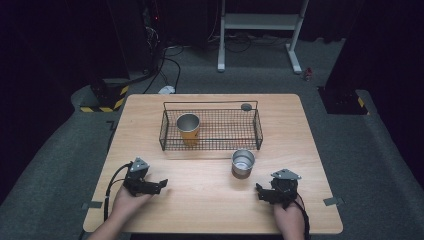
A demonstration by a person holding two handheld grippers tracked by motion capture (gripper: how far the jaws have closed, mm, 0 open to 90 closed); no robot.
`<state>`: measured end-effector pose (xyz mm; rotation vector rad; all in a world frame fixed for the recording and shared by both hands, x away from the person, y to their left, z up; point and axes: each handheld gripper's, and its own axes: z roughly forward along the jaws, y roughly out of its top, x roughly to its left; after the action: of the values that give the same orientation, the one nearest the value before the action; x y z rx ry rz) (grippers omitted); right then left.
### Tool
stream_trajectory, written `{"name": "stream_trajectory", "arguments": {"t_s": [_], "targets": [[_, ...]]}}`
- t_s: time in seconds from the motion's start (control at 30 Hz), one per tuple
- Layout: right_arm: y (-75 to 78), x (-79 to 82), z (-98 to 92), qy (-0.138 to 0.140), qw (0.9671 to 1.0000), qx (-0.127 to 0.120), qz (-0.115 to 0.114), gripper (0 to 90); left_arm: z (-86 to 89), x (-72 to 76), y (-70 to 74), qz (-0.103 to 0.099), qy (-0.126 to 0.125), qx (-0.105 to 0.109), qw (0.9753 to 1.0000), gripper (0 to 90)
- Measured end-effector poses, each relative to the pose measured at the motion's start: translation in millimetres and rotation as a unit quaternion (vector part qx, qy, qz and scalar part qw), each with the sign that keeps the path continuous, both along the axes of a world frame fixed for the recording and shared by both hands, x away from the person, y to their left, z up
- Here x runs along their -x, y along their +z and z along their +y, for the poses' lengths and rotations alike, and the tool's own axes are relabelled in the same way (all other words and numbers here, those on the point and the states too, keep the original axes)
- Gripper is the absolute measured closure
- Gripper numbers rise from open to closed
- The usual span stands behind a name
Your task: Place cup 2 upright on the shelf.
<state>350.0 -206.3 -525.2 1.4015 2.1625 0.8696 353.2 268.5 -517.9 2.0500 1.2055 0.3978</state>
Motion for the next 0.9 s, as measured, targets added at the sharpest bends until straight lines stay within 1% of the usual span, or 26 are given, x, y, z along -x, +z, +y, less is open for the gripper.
{"name": "stream_trajectory", "arguments": {"t_s": [0.07,0.1,0.13,0.17,0.23,0.27,0.33,0.4,0.5,0.53,0.63,0.67,0.7,0.73,0.77,0.8,0.83,0.87,0.9], "targets": [[0.3,1.0,0.2,-0.002,1.0,-0.001,0.003,8.3,0.4,3.1,-3.2,0.008,0.002,-0.012,0.9999,2.3],[0.3,1.4,0.0,-0.001,1.0,-0.001,0.002,8.3,0.4,5.0,-4.6,0.014,0.002,-0.014,0.9998,2.3],[0.3,2.1,-0.2,0.001,1.0,-0.001,0.003,8.4,0.7,6.7,-6.0,0.014,0.0,-0.019,0.9997,2.3],[0.4,2.9,-0.9,0.006,1.0,-0.001,0.003,8.4,0.7,8.8,-7.1,0.008,0.001,-0.025,0.9997,2.0],[0.4,3.9,-1.6,0.012,0.9999,0.0,0.003,8.4,0.4,11.1,-7.7,0.005,0.004,-0.044,0.999,0.7],[0.4,3.8,-1.7,0.013,0.9999,-0.001,0.003,8.4,-0.3,12.7,-8.3,0.005,0.006,-0.043,0.999,0.6],[0.3,4.1,-1.6,0.011,0.9999,0.0,0.002,8.5,-0.1,14.6,-9.4,-0.003,0.005,-0.048,0.9988,0.6],[0.2,4.5,-1.1,0.009,1.0,0.001,0.0,8.4,-0.4,15.5,-10.1,-0.007,0.01,-0.052,0.9986,0.4],[0.3,4.6,-1.1,0.009,1.0,0.001,0.0,8.4,-1.9,17.6,-11.2,-0.012,0.031,-0.048,0.9983,0.0],[0.2,4.6,-1.1,0.009,1.0,0.001,0.0,8.4,-2.4,18.2,-11.5,-0.014,0.035,-0.048,0.9982,0.1],[0.8,4.6,-2.7,0.015,0.9999,0.001,0.003,9.1,-1.7,18.8,-12.5,-0.019,0.034,-0.044,0.9983,0.1],[1.8,5.1,-2.9,0.01,0.9999,0.0,0.007,9.6,-1.6,18.9,-12.7,-0.021,0.033,-0.044,0.9983,0.1],[3.1,5.2,-3.7,0.01,0.9999,0.0,0.006,9.7,-2.6,19.4,-12.8,-0.019,0.036,-0.042,0.9983,0.2],[4.6,6.1,-4.2,0.01,0.9999,-0.004,0.002,9.7,-3.4,19.6,-12.8,-0.021,0.034,-0.043,0.9983,0.5],[6.8,7.1,-4.8,0.017,0.9998,-0.009,-0.007,9.7,-4.2,19.7,-12.9,-0.022,0.035,-0.044,0.9982,0.7],[8.2,8.2,-4.1,0.015,0.9998,-0.012,-0.009,9.8,-5.6,19.7,-12.8,-0.021,0.034,-0.043,0.9983,0.7],[9.7,8.4,-3.5,0.019,0.9997,-0.01,-0.015,9.8,-6.9,19.6,-12.7,-0.023,0.031,-0.045,0.9982,0.7],[11.0,8.8,-2.1,0.021,0.9995,-0.013,-0.018,9.8,-9.1,19.6,-13.0,-0.022,0.031,-0.042,0.9984,0.7],[12.6,9.2,0.5,0.024,0.9993,-0.015,-0.023,9.8,-9.8,19.2,-12.8,-0.022,0.029,-0.043,0.9984,0.7]]}}
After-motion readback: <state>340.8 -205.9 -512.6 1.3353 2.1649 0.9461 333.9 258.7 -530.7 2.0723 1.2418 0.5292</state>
